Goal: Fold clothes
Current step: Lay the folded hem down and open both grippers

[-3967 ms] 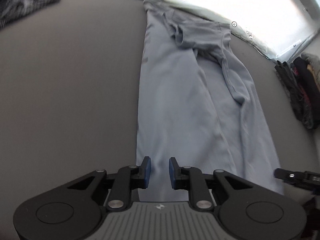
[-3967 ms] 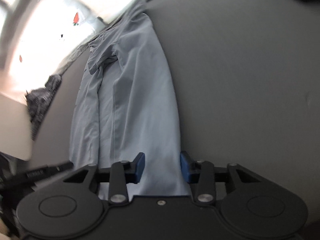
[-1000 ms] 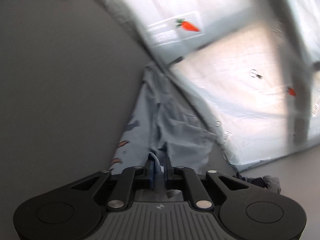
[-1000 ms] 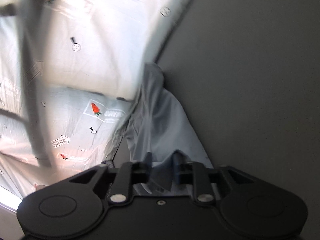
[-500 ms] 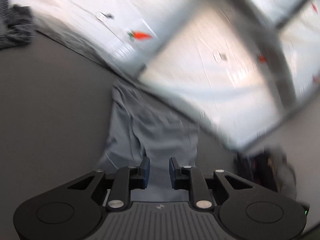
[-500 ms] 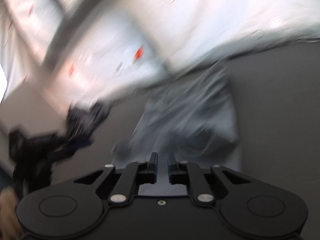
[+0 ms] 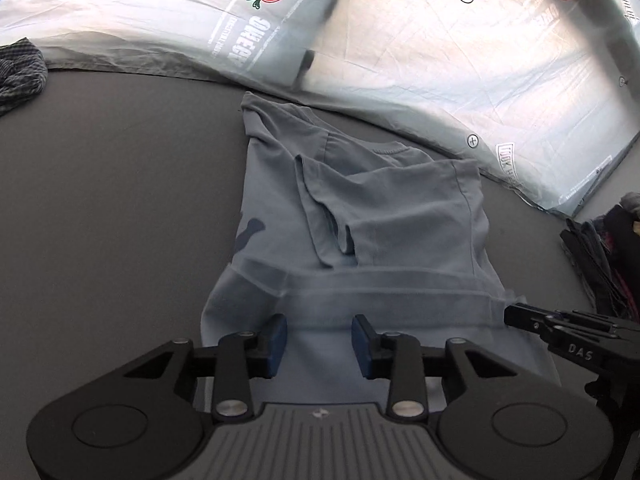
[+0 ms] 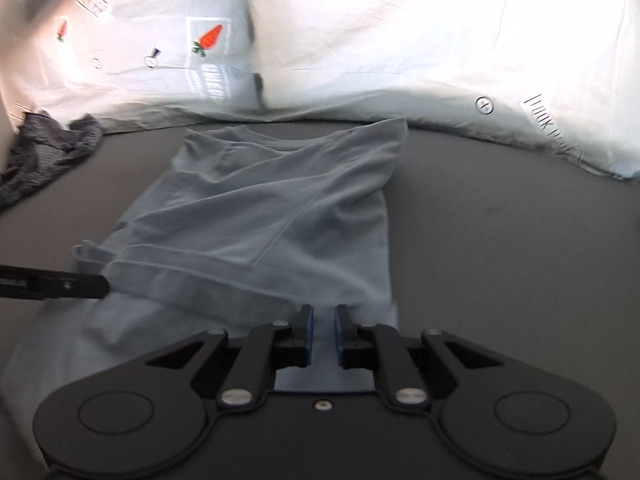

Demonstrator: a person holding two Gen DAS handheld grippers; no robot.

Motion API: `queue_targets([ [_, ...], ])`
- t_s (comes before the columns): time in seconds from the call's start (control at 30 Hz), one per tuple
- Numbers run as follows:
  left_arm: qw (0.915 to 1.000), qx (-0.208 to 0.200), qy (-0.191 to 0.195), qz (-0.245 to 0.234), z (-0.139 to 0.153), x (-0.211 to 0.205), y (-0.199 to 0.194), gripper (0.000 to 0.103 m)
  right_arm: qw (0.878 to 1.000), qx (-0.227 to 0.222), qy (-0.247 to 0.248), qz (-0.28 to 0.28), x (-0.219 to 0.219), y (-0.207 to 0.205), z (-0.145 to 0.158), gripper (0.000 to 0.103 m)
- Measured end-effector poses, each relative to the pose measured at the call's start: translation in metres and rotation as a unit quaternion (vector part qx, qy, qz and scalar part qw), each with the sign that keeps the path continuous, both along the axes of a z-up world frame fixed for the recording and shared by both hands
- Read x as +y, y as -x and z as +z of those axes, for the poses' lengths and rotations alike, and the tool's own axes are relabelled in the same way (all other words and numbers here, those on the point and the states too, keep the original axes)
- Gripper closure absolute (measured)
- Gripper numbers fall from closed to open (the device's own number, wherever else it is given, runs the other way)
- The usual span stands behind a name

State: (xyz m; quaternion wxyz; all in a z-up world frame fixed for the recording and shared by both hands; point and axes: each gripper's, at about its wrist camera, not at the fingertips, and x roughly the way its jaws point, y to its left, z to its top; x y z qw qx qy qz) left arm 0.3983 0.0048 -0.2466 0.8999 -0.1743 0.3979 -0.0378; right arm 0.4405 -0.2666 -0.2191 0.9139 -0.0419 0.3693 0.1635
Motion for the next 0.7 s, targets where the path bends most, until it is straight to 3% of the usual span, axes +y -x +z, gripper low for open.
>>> queue_targets([
  [0.07,0.9999,-0.003,0.014,0.008,0.001,0.002,-0.005,0.054,1.000,-0.009,0.004,-0.020,0.000,-0.002,0.000,0.085],
  [0.13,0.9995,-0.002,0.023,0.022,0.006,0.004,-0.004,0.048,0.999,-0.025,0.002,-0.046,-0.004,0.003,0.004,0.059],
  [0.27,0.9979,-0.024,0.010,0.059,0.023,0.006,0.020,0.029,0.993,-0.027,-0.060,-0.094,-0.025,0.027,0.015,0.049],
  [0.33,0.9959,-0.029,0.015,0.085,0.031,0.010,0.037,0.028,0.984,-0.014,-0.113,-0.136,-0.043,0.045,0.018,0.038],
  [0.43,0.9899,-0.022,0.064,0.124,0.036,0.018,0.069,0.025,0.959,0.022,-0.198,-0.204,-0.073,0.078,0.015,0.037],
  [0.53,0.9851,0.002,0.102,0.138,0.033,0.022,0.098,0.025,0.923,0.066,-0.268,-0.267,-0.098,0.113,0.006,0.036],
  [0.7,0.9751,0.045,0.150,0.156,0.027,0.028,0.138,0.026,0.872,0.122,-0.357,-0.311,-0.118,0.154,-0.014,0.035],
])
